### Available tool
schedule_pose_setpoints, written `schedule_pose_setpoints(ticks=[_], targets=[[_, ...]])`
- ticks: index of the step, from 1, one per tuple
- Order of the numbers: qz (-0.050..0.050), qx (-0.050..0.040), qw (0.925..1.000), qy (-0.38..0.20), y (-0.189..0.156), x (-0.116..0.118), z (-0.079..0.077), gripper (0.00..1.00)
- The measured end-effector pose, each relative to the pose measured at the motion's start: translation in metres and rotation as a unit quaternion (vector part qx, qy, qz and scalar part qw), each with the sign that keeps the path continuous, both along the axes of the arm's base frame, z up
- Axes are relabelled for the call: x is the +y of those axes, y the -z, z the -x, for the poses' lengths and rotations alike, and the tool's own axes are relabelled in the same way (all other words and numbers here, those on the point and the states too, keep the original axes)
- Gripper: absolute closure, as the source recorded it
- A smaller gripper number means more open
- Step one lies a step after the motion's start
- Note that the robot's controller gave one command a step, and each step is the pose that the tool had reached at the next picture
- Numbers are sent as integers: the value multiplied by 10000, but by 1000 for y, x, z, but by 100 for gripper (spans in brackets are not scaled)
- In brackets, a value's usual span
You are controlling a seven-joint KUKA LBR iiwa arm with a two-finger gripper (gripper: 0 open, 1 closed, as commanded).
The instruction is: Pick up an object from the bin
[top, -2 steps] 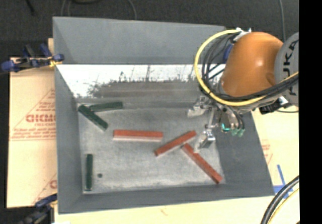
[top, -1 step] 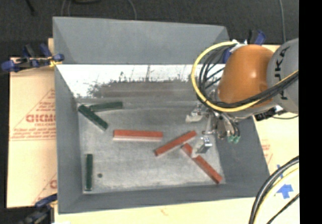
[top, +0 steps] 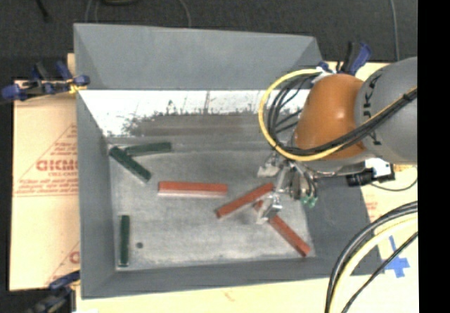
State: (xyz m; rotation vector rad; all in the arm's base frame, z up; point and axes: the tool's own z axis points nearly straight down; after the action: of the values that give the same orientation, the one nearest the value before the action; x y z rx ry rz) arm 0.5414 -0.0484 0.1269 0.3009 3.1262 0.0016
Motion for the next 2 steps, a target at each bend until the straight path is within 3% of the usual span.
schedule_pose_setpoints(ticks=[1,2], targets=[[-4,41,9973,-733,46,1,-7,100],[-3,40,9973,-736,46,1,-7,100]])
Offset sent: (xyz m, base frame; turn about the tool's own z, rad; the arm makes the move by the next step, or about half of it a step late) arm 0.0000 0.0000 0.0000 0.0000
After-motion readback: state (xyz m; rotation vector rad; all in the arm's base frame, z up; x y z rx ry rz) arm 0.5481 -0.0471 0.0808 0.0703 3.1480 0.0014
